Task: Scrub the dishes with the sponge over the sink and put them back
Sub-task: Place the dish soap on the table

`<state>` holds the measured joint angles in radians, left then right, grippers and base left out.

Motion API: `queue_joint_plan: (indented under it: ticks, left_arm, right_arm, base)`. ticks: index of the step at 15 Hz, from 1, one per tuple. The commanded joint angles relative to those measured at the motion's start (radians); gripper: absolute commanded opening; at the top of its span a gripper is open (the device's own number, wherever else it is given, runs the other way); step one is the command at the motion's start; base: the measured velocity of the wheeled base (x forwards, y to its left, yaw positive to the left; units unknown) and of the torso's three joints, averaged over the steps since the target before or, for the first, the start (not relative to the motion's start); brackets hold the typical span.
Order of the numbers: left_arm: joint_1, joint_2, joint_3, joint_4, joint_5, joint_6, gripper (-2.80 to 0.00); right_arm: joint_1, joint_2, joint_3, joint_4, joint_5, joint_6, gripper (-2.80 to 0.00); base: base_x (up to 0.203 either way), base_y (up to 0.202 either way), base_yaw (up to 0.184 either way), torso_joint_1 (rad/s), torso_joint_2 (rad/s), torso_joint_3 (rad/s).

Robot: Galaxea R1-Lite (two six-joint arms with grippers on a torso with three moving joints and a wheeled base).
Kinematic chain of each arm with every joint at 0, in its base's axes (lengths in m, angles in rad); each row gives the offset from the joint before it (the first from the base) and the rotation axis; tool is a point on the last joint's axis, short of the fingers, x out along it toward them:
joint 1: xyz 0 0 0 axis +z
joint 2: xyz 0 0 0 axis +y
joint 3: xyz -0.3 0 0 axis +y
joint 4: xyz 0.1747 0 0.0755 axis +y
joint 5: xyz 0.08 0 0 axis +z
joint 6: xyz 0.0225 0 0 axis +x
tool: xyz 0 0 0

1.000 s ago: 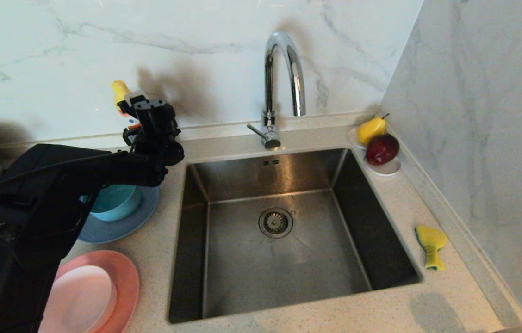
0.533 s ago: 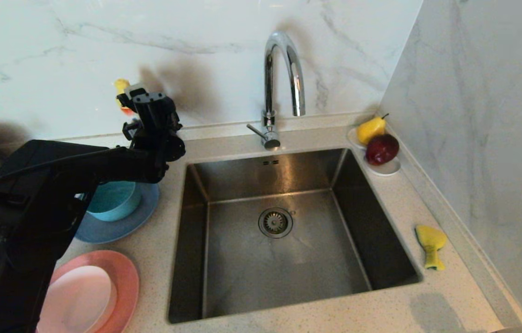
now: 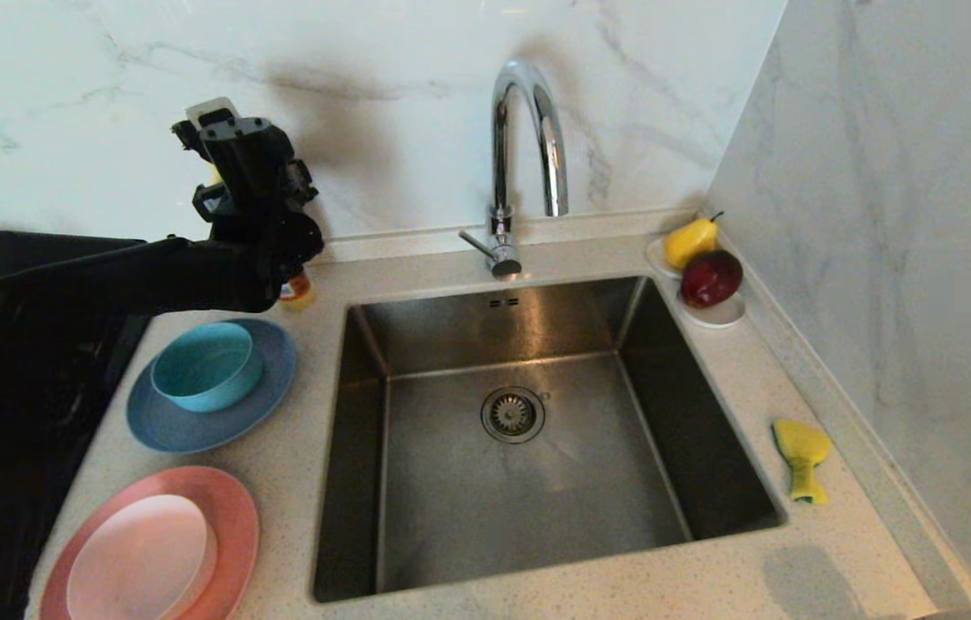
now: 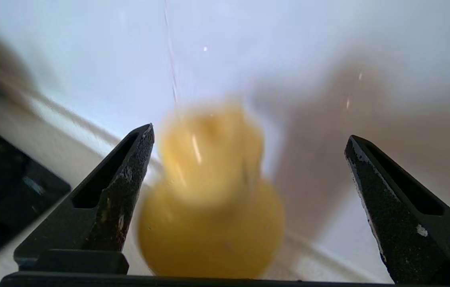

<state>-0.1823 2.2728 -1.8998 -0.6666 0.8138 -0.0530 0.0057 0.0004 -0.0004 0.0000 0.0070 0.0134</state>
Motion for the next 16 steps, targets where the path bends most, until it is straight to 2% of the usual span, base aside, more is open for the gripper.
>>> queue_joint_plan:
  ticks: [1,8,9,12,14,16]
  left_arm:
    - [0.0,-0.06,-0.002,-0.004,0.005,0.016,0.0]
    - [-0.001,-0.236,0.013,0.016,-0.006,0.054,0.0]
    - [0.0,-0.281,0.013,0.051,-0.01,0.062,-2.8]
    - [0.009,-0.424,0.027,0.204,-0.095,0.066,-2.8]
    - [0.015,-0.545,0.031,0.353,-0.168,0.068,-2.8]
    - [0.017,-0.664,0.044,0.524,-0.288,0.069,-2.8]
  right_arm:
    - [0.002,0.0,0.0,0.0,0.001,0.0,-2.8]
    - [0.0,0.0,0.0,0.0,0.001,0.0,-2.8]
    - [0.002,0.0,0.0,0.0,0.001,0.0,-2.8]
    - [0.0,0.0,0.0,0.0,0.001,0.0,-2.8]
    - [0.0,0.0,0.0,0.0,0.001,0.0,-2.8]
    - [0.0,0.0,0.0,0.0,0.001,0.0,-2.8]
  base:
    - [0.0,0.0,0.0,0.0,0.0,0.0]
    - [0.0,0.0,0.0,0.0,0.0,0.0]
    - [0.0,0.0,0.0,0.0,0.0,0.0]
    - [0.0,0.0,0.0,0.0,0.0,0.0]
    - [0.0,0.0,0.0,0.0,0.0,0.0]
    - [0.0,0.0,0.0,0.0,0.0,0.0]
